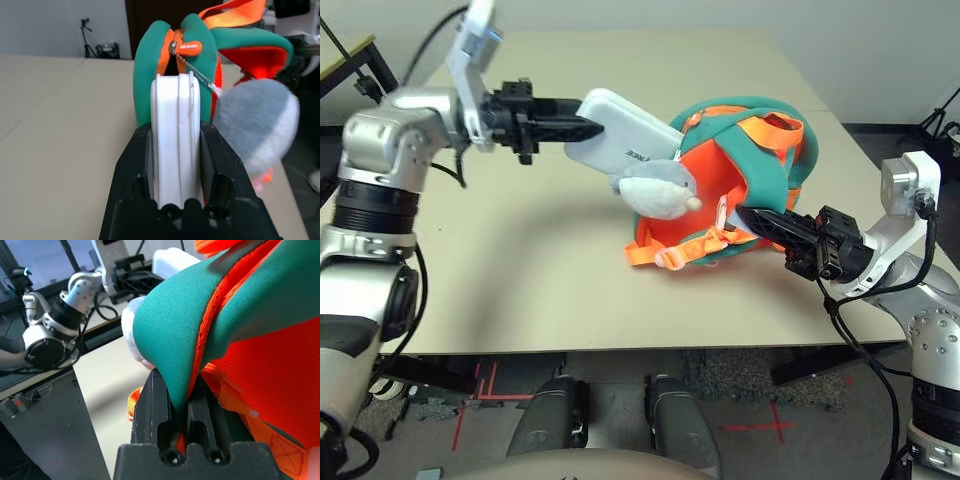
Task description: Put the pencil case into the backpack and zip it.
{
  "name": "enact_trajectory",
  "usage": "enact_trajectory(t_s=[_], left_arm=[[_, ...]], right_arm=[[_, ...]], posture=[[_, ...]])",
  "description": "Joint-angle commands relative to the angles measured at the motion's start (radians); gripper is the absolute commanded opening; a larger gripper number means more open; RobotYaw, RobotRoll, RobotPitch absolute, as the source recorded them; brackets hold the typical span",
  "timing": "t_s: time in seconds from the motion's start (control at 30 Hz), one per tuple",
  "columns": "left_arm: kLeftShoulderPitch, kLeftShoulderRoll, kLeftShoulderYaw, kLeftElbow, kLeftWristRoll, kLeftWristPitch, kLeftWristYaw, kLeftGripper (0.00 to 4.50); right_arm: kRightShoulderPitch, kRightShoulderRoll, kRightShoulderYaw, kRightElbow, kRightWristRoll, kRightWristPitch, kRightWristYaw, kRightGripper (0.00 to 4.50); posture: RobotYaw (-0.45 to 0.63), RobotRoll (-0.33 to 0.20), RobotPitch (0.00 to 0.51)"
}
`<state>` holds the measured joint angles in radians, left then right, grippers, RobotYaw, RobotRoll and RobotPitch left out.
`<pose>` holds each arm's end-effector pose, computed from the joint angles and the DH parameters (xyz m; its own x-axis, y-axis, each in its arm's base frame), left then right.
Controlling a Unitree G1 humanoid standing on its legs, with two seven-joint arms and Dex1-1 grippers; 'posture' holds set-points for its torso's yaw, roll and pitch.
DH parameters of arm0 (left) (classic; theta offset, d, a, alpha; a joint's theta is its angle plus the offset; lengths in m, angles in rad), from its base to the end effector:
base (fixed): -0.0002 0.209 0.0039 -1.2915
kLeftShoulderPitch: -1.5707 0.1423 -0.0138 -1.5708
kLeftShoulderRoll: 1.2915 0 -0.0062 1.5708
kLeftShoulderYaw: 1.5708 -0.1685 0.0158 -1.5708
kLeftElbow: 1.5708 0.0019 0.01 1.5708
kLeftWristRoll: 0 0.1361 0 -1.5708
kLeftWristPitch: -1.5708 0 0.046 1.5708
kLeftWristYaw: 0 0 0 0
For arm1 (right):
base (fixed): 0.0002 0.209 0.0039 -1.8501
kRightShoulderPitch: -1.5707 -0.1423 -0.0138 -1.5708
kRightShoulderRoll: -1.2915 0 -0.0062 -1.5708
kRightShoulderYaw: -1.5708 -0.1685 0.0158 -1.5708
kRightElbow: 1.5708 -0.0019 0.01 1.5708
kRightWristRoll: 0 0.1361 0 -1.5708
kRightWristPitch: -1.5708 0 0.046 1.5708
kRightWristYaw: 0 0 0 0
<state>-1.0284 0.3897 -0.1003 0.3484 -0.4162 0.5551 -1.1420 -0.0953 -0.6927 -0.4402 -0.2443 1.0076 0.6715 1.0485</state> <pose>0.3242 0.1455 0.2538 0.2111 -0.9760 -0.0539 0.9737 0.2052 0.0987 0.1955 -0.2835 0.1780 0.4902 0.8507 0.1896 -0.8667 0.4527 0.2095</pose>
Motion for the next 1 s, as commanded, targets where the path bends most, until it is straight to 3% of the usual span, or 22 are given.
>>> enact_trajectory(t_s=[0.03,0.33,0.63,0.97,1.0], left_arm=[[0.016,-0.054,-0.008,0.035,0.049,-0.093,0.063,1.20],[0.083,-0.134,-0.044,0.028,0.091,-0.134,0.092,1.20],[0.097,-0.107,-0.027,-0.023,0.078,-0.070,0.098,4.49],[0.037,-0.046,0.021,-0.038,0.073,-0.062,0.109,4.50],[0.038,-0.042,0.019,-0.040,0.078,-0.064,0.108,4.33]], right_arm=[[-0.011,0.000,0.011,-0.034,0.027,0.008,-0.001,0.02],[-0.021,-0.011,0.023,-0.029,0.015,0.014,0.002,0.02],[-0.028,-0.013,0.033,-0.018,0.006,0.008,0.005,0.02],[-0.040,-0.011,0.053,-0.004,-0.011,0.002,0.011,0.02],[-0.039,-0.011,0.052,-0.005,-0.011,0.002,0.011,0.02]], posture=[[0.09,0.000,0.071],[0.08,0.000,0.076],[0.09,0.000,0.077],[0.10,0.000,0.084],[0.10,0.000,0.084]])
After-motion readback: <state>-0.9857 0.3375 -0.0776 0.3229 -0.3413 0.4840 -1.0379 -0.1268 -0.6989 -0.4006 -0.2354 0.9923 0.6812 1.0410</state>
